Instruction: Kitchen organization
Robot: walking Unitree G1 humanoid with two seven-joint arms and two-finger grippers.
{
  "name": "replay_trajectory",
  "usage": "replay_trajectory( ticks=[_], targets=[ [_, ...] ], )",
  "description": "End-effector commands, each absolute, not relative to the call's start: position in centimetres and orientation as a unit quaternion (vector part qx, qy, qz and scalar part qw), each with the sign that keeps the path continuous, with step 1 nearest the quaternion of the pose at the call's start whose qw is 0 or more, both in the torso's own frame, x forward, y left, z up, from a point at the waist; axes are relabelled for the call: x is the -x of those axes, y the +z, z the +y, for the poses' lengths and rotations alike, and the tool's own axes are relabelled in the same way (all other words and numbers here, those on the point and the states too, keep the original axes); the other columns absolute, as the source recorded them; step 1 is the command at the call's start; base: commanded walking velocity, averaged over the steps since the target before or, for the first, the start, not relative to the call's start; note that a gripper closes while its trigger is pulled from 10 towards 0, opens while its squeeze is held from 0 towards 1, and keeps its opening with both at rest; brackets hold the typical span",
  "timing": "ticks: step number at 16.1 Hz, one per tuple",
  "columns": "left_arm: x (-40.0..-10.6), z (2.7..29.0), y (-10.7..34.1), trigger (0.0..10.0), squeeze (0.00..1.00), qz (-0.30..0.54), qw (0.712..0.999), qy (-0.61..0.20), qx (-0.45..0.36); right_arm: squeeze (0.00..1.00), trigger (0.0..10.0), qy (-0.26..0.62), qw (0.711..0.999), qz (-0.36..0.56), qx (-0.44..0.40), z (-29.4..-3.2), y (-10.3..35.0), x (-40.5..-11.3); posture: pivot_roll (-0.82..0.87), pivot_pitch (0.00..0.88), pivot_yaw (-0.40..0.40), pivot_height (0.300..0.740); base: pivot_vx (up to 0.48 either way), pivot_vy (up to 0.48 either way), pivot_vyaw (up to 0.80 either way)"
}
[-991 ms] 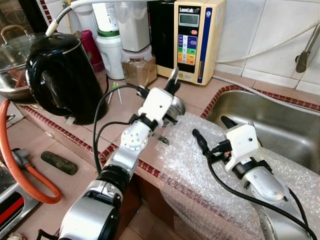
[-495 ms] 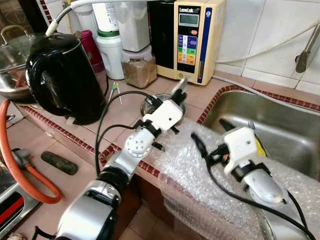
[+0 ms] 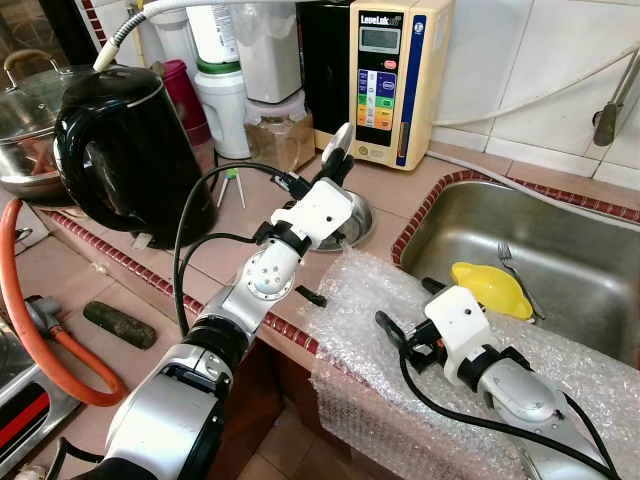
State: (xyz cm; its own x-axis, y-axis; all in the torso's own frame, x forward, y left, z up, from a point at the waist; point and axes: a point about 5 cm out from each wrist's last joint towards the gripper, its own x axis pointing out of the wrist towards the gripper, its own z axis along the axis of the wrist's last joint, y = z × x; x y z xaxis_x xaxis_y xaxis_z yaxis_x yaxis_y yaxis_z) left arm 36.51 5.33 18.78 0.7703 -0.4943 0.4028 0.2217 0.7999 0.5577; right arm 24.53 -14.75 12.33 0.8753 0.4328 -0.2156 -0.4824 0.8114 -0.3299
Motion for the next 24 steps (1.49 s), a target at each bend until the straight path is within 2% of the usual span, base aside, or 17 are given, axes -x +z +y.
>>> replay_trajectory(
  ticks=[1,6,9,14,16,22,24],
  targets=[
    [-37.0,5.9,19.8,0.0,0.0,-0.288,0.908,-0.177,-0.248,0.0,10.0,0.25,0.946,0.08,0.192,-14.6,11.8,-24.3,-0.04,0.0,0.096,0.74,0.0,0.0,0.0],
    [-37.1,6.1,20.0,0.0,0.0,-0.291,0.908,-0.163,-0.252,0.0,10.0,0.267,0.937,0.087,0.208,-13.9,11.1,-24.0,-0.04,0.0,0.098,0.74,0.0,0.0,0.0],
    [-36.7,5.7,18.8,0.0,0.0,-0.282,0.906,-0.181,-0.257,0.0,10.0,0.207,0.964,-0.03,0.167,-14.0,14.9,-25.4,-0.04,0.0,0.097,0.74,0.0,0.0,0.0],
    [-36.4,5.4,18.1,0.0,0.0,-0.275,0.907,-0.188,-0.258,0.0,10.0,0.183,0.972,-0.094,0.114,-14.3,17.2,-25.6,-0.04,0.0,0.097,0.74,0.0,0.0,0.0],
    [-36.3,5.2,17.9,0.0,0.0,-0.277,0.904,-0.193,-0.264,0.0,10.0,0.225,0.966,-0.071,0.109,-13.6,16.4,-25.1,-0.04,0.0,0.097,0.74,0.0,0.0,0.0],
    [-36.3,5.7,17.5,0.0,0.0,-0.28,0.89,-0.194,-0.302,0.0,10.0,0.231,0.967,-0.084,0.067,-13.6,17.1,-25.0,-0.04,0.0,0.099,0.74,0.0,0.0,0.0],
    [-36.5,6.0,17.7,0.0,0.0,-0.278,0.894,-0.179,-0.303,0.0,10.0,0.26,0.962,-0.069,0.049,-12.8,16.6,-24.7,-0.04,0.0,0.096,0.74,0.0,0.0,0.0]
  ],
)
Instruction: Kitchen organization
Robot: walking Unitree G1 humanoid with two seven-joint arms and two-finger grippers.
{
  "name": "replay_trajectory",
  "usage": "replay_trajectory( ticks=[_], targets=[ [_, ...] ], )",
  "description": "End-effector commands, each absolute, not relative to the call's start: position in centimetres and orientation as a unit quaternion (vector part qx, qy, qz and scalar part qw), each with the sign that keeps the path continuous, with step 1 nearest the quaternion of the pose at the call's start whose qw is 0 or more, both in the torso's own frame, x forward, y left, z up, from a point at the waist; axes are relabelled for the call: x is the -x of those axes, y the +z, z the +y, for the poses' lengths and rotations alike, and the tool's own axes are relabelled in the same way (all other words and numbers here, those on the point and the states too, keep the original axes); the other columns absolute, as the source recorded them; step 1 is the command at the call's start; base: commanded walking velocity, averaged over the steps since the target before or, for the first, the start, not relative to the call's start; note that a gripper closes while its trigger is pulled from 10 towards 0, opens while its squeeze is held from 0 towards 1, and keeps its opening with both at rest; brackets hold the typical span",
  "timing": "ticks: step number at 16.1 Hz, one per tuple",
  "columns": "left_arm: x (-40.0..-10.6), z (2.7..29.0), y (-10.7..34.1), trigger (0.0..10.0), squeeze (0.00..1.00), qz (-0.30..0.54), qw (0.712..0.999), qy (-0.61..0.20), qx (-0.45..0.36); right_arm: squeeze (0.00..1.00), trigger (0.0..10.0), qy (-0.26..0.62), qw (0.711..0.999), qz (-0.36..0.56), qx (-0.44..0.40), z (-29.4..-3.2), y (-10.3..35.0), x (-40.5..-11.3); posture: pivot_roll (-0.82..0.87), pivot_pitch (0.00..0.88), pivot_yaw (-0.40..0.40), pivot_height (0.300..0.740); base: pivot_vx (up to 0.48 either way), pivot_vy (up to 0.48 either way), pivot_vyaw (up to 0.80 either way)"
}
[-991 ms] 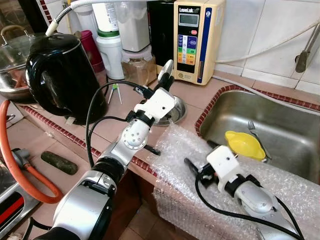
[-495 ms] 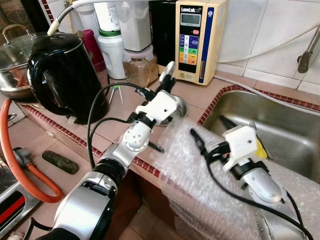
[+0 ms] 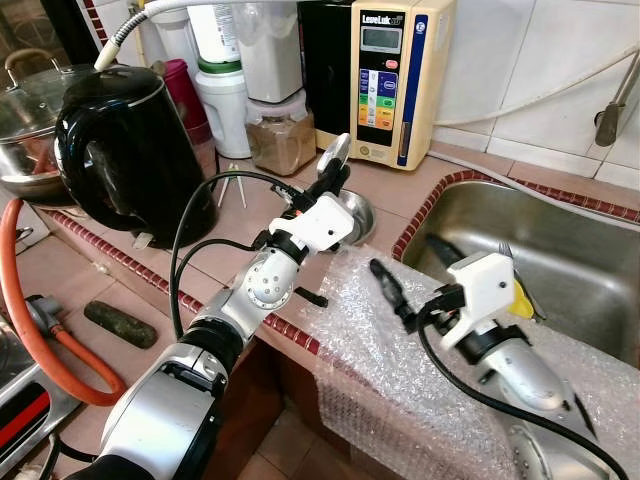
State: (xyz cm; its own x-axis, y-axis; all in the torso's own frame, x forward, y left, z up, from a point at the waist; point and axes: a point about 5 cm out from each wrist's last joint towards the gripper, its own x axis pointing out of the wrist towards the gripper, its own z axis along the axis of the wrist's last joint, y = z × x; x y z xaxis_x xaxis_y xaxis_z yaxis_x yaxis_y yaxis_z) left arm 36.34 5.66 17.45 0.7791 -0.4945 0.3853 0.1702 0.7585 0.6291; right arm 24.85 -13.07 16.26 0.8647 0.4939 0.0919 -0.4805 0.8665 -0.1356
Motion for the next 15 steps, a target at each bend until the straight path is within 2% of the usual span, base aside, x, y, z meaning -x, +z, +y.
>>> replay_trajectory(
  ticks=[1,5,15],
  targets=[
    [-36.6,6.0,17.9,0.0,0.0,-0.28,0.894,-0.176,-0.303,0.0,10.0,0.271,0.96,-0.049,0.058,-12.6,16.0,-24.5,-0.04,0.0,0.096,0.74,0.0,0.0,0.0],
    [-36.8,6.1,18.5,0.0,0.0,-0.289,0.897,-0.162,-0.294,0.0,10.0,0.376,0.924,0.03,0.066,-10.4,13.1,-22.5,-0.03,0.0,0.092,0.74,0.0,0.0,0.0],
    [-37.1,6.0,19.0,0.0,0.0,-0.289,0.902,-0.152,-0.283,0.0,10.0,0.444,0.892,0.072,0.041,-8.9,12.1,-20.4,-0.03,0.0,0.099,0.74,0.0,0.0,0.0]
  ],
)
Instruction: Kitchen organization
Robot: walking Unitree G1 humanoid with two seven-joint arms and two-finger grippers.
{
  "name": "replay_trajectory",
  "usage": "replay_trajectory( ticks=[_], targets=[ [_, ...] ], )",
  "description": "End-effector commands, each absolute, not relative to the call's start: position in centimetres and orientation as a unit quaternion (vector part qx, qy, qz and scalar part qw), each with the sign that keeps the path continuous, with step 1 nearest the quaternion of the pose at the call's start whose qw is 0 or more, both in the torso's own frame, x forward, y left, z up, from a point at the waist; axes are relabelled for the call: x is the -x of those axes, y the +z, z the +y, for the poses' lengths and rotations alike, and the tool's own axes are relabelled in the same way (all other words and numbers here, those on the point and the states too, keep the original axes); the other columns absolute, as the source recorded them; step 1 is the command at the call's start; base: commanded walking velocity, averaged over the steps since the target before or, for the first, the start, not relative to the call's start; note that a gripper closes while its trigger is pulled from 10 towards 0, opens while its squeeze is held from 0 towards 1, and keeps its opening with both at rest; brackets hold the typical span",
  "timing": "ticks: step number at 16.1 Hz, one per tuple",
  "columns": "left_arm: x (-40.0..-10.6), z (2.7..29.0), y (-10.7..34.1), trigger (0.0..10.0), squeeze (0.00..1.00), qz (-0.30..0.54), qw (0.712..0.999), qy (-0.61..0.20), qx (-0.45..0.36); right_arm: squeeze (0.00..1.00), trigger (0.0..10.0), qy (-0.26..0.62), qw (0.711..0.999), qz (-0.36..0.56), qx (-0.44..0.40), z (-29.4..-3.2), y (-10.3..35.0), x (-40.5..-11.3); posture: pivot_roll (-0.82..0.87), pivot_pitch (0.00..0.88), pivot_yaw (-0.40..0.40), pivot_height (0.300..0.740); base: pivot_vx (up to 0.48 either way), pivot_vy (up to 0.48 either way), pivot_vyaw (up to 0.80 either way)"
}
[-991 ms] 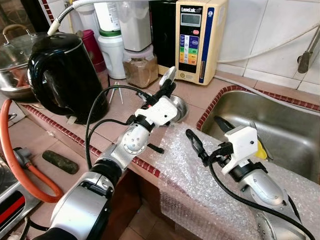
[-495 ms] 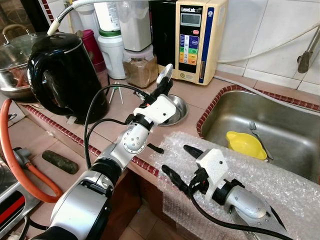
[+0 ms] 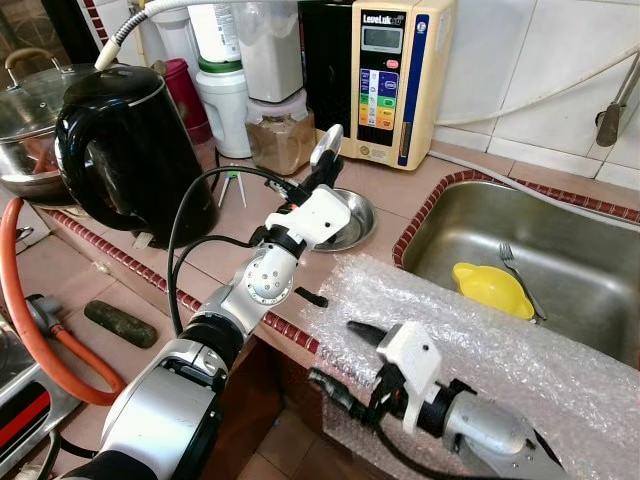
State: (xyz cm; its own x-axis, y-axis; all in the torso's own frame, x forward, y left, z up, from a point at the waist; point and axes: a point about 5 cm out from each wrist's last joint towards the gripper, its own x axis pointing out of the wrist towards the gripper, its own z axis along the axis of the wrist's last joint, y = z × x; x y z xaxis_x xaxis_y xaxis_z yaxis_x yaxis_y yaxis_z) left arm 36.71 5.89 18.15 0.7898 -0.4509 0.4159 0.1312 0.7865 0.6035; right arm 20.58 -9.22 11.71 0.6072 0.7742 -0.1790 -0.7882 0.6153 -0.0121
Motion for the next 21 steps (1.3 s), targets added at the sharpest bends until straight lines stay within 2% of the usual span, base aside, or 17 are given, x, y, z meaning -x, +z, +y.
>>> replay_trajectory(
  ticks=[1,5,8,11,12,17,18,20,21],
  targets=[
    [-37.0,5.9,19.1,0.0,0.0,-0.291,0.902,-0.153,-0.281,0.0,10.0,0.437,0.896,0.07,0.046,-9.0,12.0,-20.5,-0.03,0.0,0.1,0.74,0.0,0.0,0.0],
    [-37.0,5.7,19.3,0.0,0.0,-0.292,0.907,-0.149,-0.264,0.0,10.0,0.428,0.9,0.062,0.051,-9.2,12.4,-20.8,-0.04,0.0,0.1,0.74,0.0,0.0,0.0],
    [-37.3,5.6,20.6,0.0,0.0,-0.292,0.927,-0.144,-0.185,0.0,10.0,0.356,0.932,0.0,0.065,-10.1,14.3,-22.7,-0.03,0.0,0.093,0.74,0.0,0.0,0.0],
    [-37.3,4.7,21.2,0.0,0.0,-0.271,0.942,-0.171,-0.098,0.0,10.0,0.321,0.943,-0.044,0.069,-10.8,16.2,-23.8,-0.03,0.0,0.089,0.74,0.0,0.0,0.0],
    [-37.3,4.6,21.3,0.2,0.0,-0.271,0.942,-0.175,-0.094,0.0,10.0,0.321,0.943,-0.044,0.072,-10.9,16.3,-23.8,-0.03,0.0,0.086,0.74,0.0,0.0,0.0],
    [-37.1,4.2,20.8,1.8,0.0,-0.253,0.94,-0.218,-0.069,0.0,10.0,0.321,0.943,-0.066,0.05,-12.1,18.0,-23.7,-0.04,0.0,0.088,0.74,0.0,0.0,0.0],
    [-37.1,4.2,20.9,2.5,0.0,-0.253,0.939,-0.221,-0.067,0.0,10.0,0.322,0.943,-0.071,0.043,-12.4,18.4,-23.7,-0.04,0.0,0.089,0.74,0.0,0.0,0.0],
    [-37.2,4.2,21.3,2.5,0.0,-0.255,0.939,-0.224,-0.058,0.0,10.0,0.323,0.943,-0.076,0.028,-12.9,18.9,-23.6,-0.04,0.0,0.088,0.74,0.0,0.0,0.0],
    [-37.1,3.7,21.7,3.6,0.0,-0.26,0.935,-0.236,-0.049,0.0,10.0,0.32,0.944,-0.08,0.014,-13.5,19.3,-23.5,-0.04,0.0,0.087,0.74,0.0,0.0,0.0]
  ],
)
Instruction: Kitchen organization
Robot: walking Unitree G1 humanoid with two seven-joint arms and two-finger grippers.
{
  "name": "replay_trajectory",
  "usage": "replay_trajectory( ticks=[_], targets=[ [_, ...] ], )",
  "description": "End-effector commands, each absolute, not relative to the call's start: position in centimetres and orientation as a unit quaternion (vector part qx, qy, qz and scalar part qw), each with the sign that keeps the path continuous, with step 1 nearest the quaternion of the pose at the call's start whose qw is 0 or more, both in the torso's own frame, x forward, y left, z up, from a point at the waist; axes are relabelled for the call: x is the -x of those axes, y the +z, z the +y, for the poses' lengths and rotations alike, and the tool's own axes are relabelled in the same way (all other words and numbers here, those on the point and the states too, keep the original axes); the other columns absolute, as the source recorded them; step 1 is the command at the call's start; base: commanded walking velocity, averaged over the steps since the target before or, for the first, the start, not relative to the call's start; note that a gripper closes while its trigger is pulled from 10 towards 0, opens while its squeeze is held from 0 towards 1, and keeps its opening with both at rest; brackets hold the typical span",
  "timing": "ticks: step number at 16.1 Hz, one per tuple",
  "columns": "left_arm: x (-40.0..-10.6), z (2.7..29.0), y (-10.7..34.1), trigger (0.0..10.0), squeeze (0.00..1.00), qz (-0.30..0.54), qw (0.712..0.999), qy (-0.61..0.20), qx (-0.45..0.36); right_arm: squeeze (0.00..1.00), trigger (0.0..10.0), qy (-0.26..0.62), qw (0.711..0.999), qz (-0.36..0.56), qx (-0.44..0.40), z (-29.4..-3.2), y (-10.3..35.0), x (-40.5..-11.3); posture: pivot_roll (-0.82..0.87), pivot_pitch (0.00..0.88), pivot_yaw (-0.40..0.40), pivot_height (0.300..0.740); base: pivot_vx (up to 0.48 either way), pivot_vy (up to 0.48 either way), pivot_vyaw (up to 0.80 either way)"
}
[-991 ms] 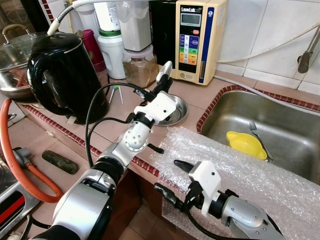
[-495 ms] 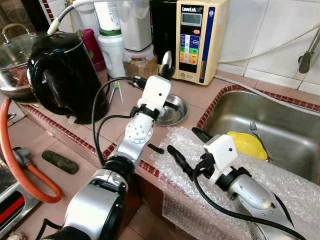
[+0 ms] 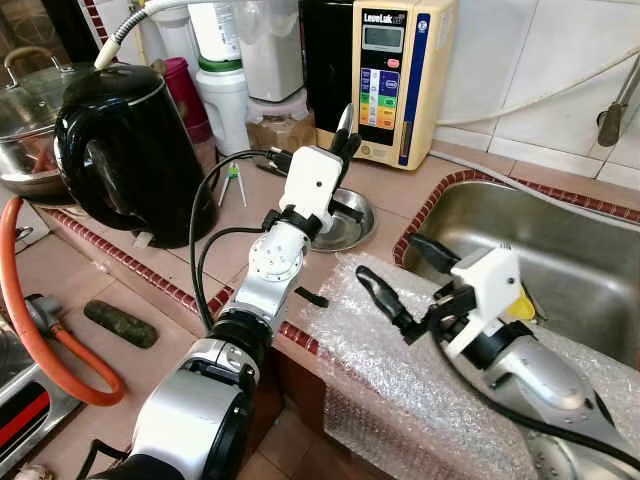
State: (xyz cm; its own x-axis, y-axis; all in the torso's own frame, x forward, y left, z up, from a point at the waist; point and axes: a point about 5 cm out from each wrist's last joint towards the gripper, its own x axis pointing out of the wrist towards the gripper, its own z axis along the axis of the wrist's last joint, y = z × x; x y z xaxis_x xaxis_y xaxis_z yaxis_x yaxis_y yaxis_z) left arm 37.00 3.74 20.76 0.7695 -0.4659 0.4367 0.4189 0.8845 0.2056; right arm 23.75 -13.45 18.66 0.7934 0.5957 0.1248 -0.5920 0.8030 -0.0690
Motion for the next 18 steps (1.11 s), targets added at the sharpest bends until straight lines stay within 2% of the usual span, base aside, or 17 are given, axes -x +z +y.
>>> replay_trajectory(
  ticks=[1,2,3,4,8,10,12,18],
  targets=[
    [-36.9,3.4,21.7,3.8,0.0,-0.259,0.932,-0.25,-0.04,0.0,10.0,0.317,0.945,-0.084,0.005,-13.7,19.5,-23.5,-0.04,0.0,0.087,0.74,0.0,0.0,0.0],
    [-36.5,2.8,21.4,8.0,0.0,-0.256,0.926,-0.277,-0.03,0.0,10.0,0.318,0.943,-0.092,-0.017,-13.9,20.0,-23.4,-0.04,0.0,0.085,0.74,0.0,0.0,0.0],
    [-36.1,2.4,21.1,9.4,0.0,-0.253,0.92,-0.297,-0.023,0.0,10.0,0.319,0.942,-0.099,-0.033,-14.0,20.3,-23.3,-0.04,0.0,0.083,0.74,0.0,0.0,0.0],
    [-35.8,2.1,20.6,10.0,0.0,-0.244,0.918,-0.313,-0.016,0.0,10.0,0.33,0.937,-0.104,-0.058,-14.1,20.7,-23.0,-0.05,0.0,0.081,0.74,0.0,0.0,0.0],
    [-35.0,1.5,19.1,10.0,0.0,-0.216,0.908,-0.358,-0.006,0.0,10.0,0.343,0.924,-0.119,-0.115,-14.7,21.7,-22.5,-0.05,0.0,0.069,0.74,0.0,0.0,0.0],
    [-34.4,1.0,18.7,10.0,0.0,-0.214,0.898,-0.384,-0.006,0.0,10.0,0.315,0.924,-0.148,-0.156,-15.3,22.6,-23.0,-0.05,0.0,0.065,0.74,0.0,0.0,0.0],
    [-34.0,0.9,18.4,10.0,0.0,-0.214,0.893,-0.395,-0.003,0.0,10.0,0.257,0.943,-0.155,-0.142,-15.8,22.8,-24.1,-0.05,0.0,0.065,0.74,0.0,0.0,0.0],
    [-32.9,0.4,18.4,10.0,0.0,-0.231,0.871,-0.432,-0.028,0.0,10.0,0.158,0.965,-0.153,-0.14,-14.5,22.1,-26.7,-0.05,0.0,0.085,0.74,0.0,0.0,0.0]
  ],
)
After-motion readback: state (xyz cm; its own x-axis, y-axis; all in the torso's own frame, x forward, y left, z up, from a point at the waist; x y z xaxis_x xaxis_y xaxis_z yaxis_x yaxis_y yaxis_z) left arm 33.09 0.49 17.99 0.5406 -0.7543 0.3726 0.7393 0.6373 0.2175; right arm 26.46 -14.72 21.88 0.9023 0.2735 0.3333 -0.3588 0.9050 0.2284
